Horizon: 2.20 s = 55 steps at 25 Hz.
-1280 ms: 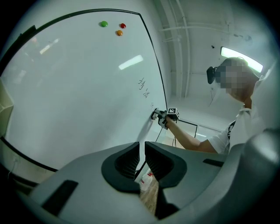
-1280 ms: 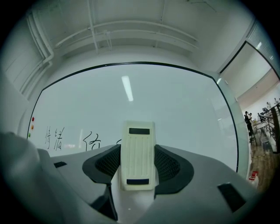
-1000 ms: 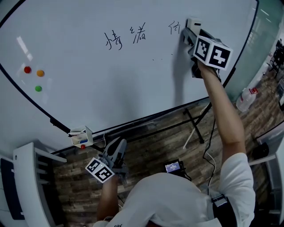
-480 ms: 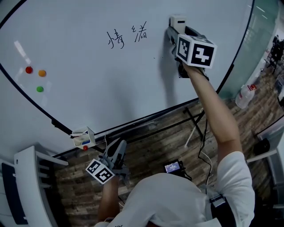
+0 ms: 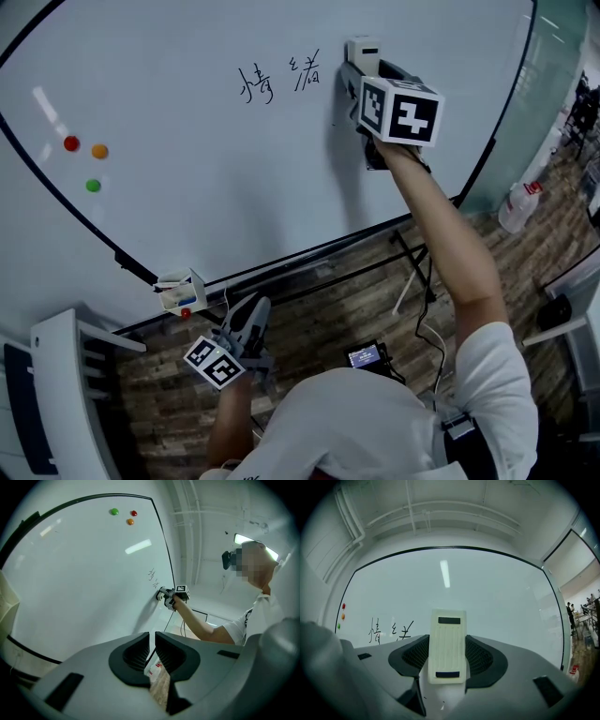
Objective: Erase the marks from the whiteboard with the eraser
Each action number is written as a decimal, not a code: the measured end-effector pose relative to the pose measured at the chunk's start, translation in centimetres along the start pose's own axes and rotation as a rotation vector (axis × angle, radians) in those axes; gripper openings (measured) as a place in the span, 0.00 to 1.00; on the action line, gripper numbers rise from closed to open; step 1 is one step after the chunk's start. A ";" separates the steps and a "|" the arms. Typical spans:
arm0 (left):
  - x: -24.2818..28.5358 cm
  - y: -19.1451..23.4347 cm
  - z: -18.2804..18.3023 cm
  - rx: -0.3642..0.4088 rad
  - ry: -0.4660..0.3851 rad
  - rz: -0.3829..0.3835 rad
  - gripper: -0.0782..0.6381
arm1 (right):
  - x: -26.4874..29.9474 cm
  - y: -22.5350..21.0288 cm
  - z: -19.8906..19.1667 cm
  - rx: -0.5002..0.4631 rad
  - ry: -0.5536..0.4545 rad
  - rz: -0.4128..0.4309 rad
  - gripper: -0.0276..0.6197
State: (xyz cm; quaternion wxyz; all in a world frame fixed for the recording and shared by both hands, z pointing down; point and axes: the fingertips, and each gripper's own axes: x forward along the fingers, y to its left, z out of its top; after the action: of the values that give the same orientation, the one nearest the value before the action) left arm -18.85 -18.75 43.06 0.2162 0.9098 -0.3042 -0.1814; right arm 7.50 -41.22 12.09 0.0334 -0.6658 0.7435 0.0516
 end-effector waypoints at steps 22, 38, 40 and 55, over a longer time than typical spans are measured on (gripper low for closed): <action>-2.2 0.4 0.5 -0.014 -0.005 -0.001 0.16 | 0.0 9.6 0.4 -0.016 -0.016 0.011 0.44; -2.6 0.7 0.8 -0.019 -0.025 -0.013 0.16 | -0.2 18.3 0.4 -0.095 0.004 0.096 0.44; -2.6 0.7 0.8 -0.020 -0.024 -0.011 0.16 | -0.3 18.4 0.3 -0.097 0.004 0.096 0.44; -3.4 0.2 -0.2 -0.029 -0.023 0.035 0.16 | -1.5 26.8 -1.2 -0.190 0.030 0.369 0.44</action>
State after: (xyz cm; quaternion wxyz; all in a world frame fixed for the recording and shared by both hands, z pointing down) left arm -21.42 -16.71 44.00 0.2291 0.8990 -0.3199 -0.1925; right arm -18.98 -36.99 14.38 -0.0505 -0.5193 0.8451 0.1168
